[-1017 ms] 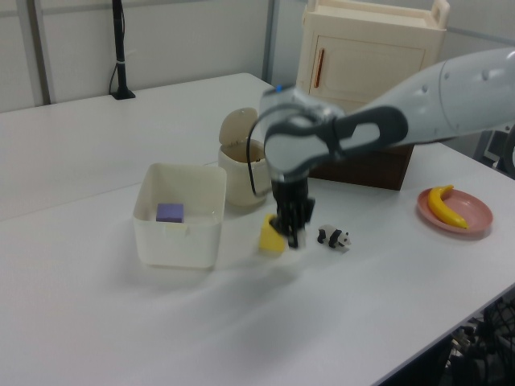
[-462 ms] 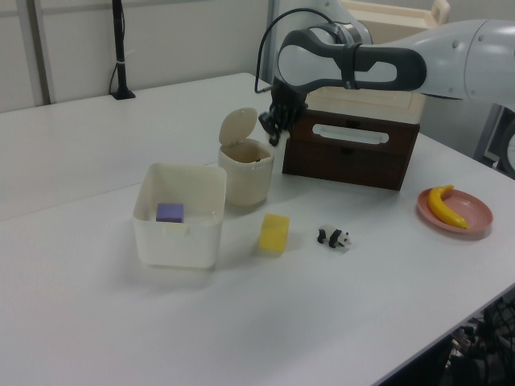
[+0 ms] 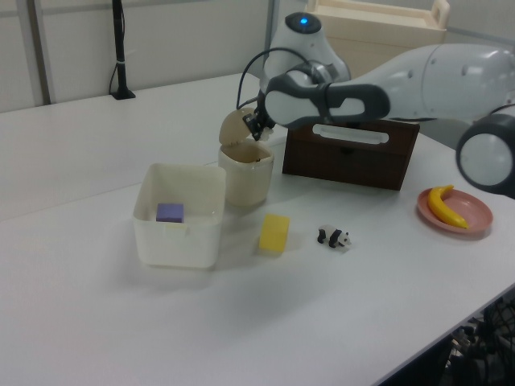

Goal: Grab it up and put it in the trash

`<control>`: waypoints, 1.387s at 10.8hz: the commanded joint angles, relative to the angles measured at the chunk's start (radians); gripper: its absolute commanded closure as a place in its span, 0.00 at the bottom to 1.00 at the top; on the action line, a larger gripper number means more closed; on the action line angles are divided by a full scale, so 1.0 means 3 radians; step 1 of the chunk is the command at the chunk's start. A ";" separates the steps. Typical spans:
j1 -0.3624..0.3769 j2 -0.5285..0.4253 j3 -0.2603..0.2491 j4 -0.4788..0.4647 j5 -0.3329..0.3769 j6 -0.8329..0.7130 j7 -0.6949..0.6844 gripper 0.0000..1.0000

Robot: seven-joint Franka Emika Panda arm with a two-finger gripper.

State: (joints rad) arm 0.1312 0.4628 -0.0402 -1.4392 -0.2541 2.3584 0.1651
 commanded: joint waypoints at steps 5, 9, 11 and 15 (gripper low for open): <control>0.0049 -0.0486 0.0036 -0.0003 -0.0008 -0.0948 0.0529 0.00; -0.0038 -0.1159 0.0114 -0.0285 0.0453 -0.2326 0.0406 0.00; -0.0043 -0.1236 0.0114 -0.0285 0.0474 -0.2548 0.0365 0.00; -0.0120 -0.1226 0.0114 -0.0275 0.0499 -0.2549 0.0273 0.00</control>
